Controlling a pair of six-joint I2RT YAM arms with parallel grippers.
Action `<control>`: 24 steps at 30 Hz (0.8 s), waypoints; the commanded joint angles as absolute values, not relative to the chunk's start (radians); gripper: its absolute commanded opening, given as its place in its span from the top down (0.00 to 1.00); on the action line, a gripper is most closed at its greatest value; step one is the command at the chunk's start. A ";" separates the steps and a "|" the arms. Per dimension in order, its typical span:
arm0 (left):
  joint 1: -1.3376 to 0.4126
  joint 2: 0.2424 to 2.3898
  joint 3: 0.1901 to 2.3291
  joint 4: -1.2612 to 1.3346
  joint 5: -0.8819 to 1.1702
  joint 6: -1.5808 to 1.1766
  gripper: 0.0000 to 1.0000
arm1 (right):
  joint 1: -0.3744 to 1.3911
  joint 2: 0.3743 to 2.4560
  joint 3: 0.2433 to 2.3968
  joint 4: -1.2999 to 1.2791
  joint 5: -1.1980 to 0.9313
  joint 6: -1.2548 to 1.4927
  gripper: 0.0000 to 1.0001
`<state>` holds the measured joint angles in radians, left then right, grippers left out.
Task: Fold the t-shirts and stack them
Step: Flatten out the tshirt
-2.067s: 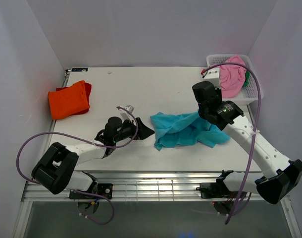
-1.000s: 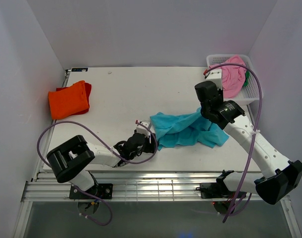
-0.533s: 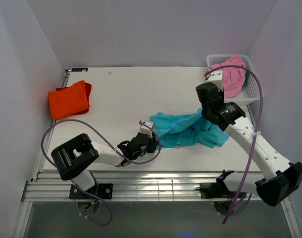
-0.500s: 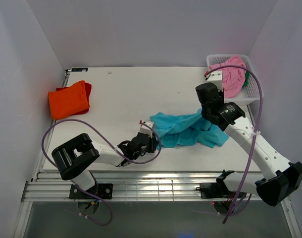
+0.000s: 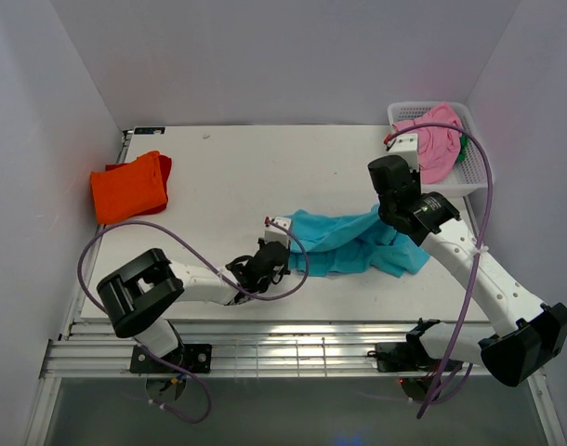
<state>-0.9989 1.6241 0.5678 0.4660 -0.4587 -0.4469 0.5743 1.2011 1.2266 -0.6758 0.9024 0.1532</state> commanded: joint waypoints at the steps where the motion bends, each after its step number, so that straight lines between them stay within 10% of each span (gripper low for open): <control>1: -1.003 1.482 0.676 0.329 -0.739 -0.349 1.00 | 0.560 1.193 1.226 -0.595 0.907 0.140 0.92; 24: -0.828 1.321 1.483 0.305 -0.844 0.459 1.00 | 0.508 1.347 1.657 -0.229 0.916 -0.133 0.92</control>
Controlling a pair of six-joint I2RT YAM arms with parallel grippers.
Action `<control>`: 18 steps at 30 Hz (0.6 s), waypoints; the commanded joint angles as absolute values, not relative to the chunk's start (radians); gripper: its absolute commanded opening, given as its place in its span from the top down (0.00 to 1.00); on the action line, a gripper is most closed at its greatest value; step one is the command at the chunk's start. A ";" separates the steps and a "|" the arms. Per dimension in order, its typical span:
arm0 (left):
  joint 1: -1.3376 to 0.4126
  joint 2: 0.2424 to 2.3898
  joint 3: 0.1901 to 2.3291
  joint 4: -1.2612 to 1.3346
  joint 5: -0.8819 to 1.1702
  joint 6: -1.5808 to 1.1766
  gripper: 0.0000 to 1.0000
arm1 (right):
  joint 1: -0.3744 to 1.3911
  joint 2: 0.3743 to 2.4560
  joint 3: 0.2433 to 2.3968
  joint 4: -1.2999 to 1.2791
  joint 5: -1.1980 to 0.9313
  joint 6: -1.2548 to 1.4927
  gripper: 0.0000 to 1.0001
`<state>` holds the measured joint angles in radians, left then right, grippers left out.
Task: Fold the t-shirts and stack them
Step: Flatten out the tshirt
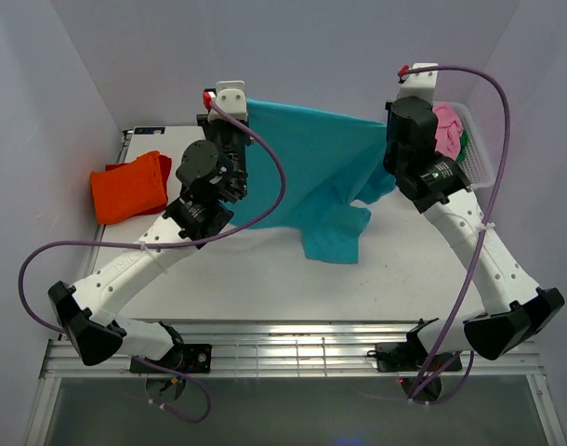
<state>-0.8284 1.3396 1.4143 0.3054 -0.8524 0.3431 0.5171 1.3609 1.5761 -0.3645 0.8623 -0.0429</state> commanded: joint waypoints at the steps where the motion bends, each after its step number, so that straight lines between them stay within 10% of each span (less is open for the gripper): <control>1: -0.827 1.321 1.511 0.308 -0.844 0.491 1.00 | 0.509 1.347 1.669 -0.201 0.923 -0.152 0.92; 18: -0.992 1.247 1.698 -0.055 -0.888 0.411 1.00 | 0.534 1.118 1.818 -0.446 0.813 -0.146 0.92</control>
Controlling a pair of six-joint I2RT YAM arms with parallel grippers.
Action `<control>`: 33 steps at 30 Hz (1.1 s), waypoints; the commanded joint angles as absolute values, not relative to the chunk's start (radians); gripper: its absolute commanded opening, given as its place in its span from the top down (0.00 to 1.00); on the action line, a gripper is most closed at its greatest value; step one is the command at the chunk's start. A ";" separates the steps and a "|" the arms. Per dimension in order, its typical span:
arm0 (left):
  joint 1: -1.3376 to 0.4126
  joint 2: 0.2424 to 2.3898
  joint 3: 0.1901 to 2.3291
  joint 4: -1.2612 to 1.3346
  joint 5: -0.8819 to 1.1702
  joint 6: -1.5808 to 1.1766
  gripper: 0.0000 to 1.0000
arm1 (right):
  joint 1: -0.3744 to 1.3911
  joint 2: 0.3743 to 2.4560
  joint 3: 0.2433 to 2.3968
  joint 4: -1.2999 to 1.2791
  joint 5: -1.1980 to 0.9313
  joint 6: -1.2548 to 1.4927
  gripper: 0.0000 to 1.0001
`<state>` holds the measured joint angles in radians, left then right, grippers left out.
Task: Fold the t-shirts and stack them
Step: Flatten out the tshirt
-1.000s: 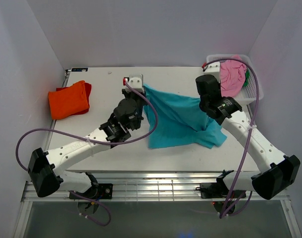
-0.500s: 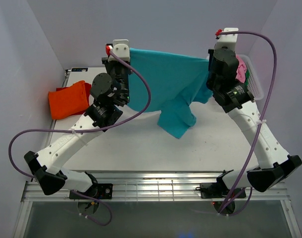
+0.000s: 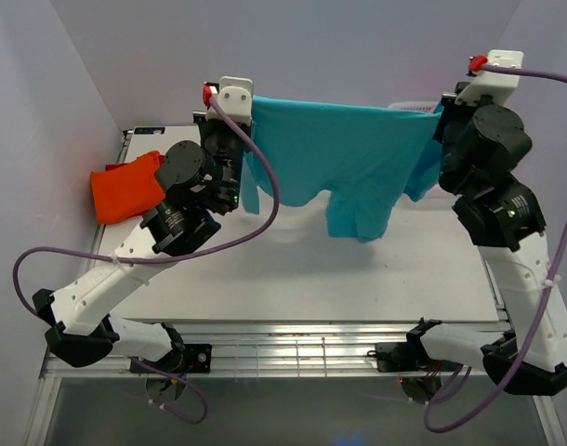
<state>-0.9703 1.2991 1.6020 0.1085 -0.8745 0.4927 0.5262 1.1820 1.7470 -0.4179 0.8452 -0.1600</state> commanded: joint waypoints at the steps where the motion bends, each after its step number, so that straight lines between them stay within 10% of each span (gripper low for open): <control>1: -1.021 1.241 1.706 -0.080 -0.893 0.408 1.00 | 0.534 1.092 1.845 -0.462 0.772 -0.138 0.92; 18: -1.099 1.350 1.787 0.221 -0.925 0.666 1.00 | 0.534 1.222 1.907 -0.327 0.695 -0.190 0.92; 27: -0.545 1.635 2.003 -0.230 -0.462 0.249 1.00 | 0.440 1.647 2.046 -0.160 0.652 -0.216 0.92; 33: -0.327 2.066 2.607 -0.321 -0.249 0.161 1.00 | 0.370 1.923 2.468 -0.123 0.580 -0.274 0.92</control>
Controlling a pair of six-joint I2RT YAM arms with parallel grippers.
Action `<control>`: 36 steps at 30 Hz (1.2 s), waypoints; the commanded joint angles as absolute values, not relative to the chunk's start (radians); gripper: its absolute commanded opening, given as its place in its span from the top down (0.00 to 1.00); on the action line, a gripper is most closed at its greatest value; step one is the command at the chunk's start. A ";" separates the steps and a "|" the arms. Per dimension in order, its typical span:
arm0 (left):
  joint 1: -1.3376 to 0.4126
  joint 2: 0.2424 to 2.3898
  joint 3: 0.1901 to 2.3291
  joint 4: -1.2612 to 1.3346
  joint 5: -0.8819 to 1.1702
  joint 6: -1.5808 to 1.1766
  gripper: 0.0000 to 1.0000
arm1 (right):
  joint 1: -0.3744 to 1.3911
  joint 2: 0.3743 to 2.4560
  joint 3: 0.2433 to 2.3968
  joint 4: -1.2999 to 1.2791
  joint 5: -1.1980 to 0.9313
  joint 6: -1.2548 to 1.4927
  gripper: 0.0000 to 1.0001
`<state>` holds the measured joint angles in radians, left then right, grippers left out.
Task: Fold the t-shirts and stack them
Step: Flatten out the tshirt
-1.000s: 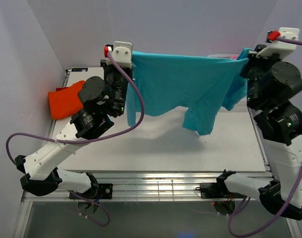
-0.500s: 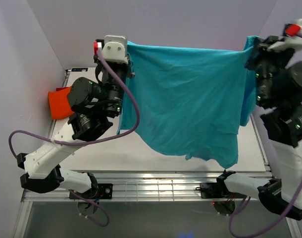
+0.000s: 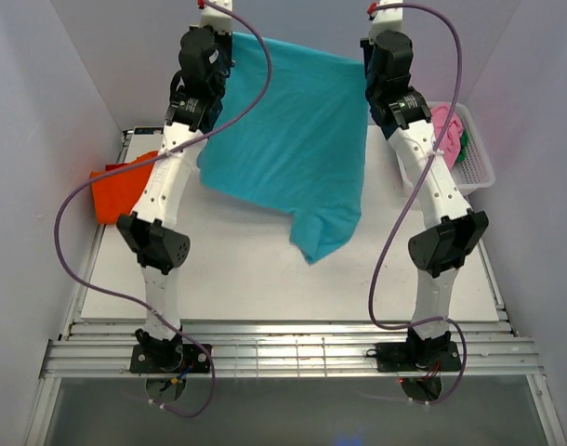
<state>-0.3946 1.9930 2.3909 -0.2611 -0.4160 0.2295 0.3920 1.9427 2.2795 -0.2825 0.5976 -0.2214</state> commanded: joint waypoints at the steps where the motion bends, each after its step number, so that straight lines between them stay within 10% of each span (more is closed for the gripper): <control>1: -0.318 2.078 2.640 -0.295 -0.233 0.173 1.00 | 0.370 1.918 2.476 -0.094 0.571 -0.305 0.92; 14: -0.314 1.544 1.757 0.075 -0.250 0.152 1.00 | 0.393 1.467 1.806 0.049 0.537 -0.252 0.92; 25: -0.431 1.284 1.044 -0.101 -0.293 -0.152 1.00 | 0.511 1.187 1.132 -0.376 0.497 0.090 0.92; 27: -0.458 1.255 0.934 -0.155 -0.319 -0.224 0.76 | 0.546 1.164 1.079 -0.460 0.495 0.116 0.89; 31: -0.536 1.209 0.882 -0.251 -0.420 -0.302 0.19 | 0.584 1.092 1.045 -0.518 0.446 0.147 0.46; 36: -0.606 1.151 0.983 -0.282 -0.523 -0.321 0.18 | 0.598 1.002 1.103 -0.529 0.422 0.143 0.43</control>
<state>-0.5888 1.2438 0.8715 -0.2981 -0.4335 -0.2680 0.5949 1.0603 1.0332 -0.5377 0.4408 0.1162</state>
